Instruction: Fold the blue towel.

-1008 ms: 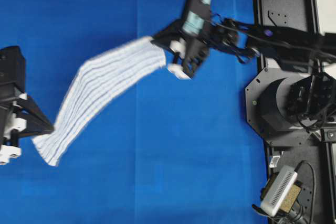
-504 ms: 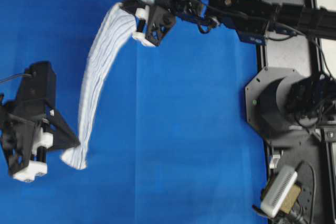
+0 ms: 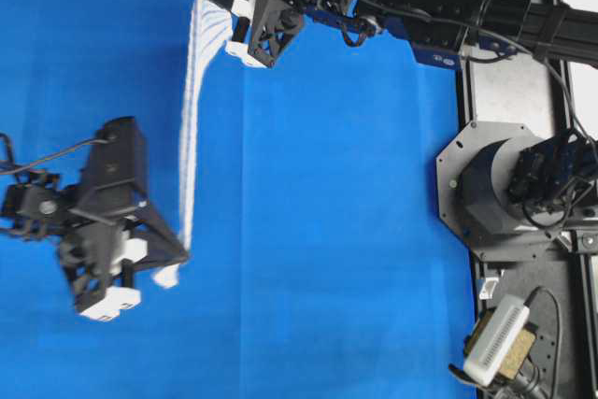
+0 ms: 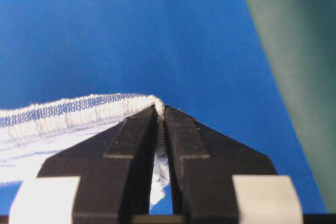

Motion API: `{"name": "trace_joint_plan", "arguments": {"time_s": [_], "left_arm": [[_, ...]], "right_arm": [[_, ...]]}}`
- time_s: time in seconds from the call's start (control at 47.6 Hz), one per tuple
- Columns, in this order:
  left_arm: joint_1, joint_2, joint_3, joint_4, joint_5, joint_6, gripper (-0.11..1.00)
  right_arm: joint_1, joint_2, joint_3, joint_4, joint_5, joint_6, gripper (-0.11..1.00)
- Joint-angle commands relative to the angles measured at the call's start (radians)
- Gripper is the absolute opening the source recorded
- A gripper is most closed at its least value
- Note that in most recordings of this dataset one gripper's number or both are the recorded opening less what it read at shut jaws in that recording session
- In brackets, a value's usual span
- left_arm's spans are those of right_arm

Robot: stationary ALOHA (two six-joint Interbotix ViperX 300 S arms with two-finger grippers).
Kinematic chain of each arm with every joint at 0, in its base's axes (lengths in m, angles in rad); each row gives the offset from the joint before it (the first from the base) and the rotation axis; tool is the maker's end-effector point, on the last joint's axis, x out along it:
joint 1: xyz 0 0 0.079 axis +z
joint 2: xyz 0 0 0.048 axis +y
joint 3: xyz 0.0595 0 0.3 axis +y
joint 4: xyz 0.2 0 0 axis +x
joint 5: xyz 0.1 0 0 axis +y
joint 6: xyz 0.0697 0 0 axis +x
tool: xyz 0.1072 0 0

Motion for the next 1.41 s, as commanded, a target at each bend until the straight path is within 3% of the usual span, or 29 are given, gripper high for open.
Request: {"name": "trace_joint_plan", "arguments": {"time_s": [0.0,0.378,0.672,0.945,1.386], "left_arm": [[0.011,0.015,-0.058,0.002,-0.014,0.003,0.0],[0.043,0.138,-0.189,0.003,-0.092,0.005,0.0],[0.055,0.16,-0.199,0.003,-0.106,0.005,0.0],[0.055,0.144,-0.092,-0.006,-0.23,-0.02,0.0],[0.034,0.052,0.121,-0.008,-0.308,-0.118,0.0]], "right_arm": [[-0.014,-0.025,-0.012,-0.005,0.003,-0.005,0.19],[-0.063,-0.071,0.04,-0.005,0.023,-0.034,0.19],[-0.077,-0.084,0.057,-0.005,0.023,-0.038,0.19],[-0.067,-0.014,0.02,-0.005,0.017,-0.038,0.19],[-0.023,0.196,-0.178,-0.005,0.017,-0.038,0.19]]}}
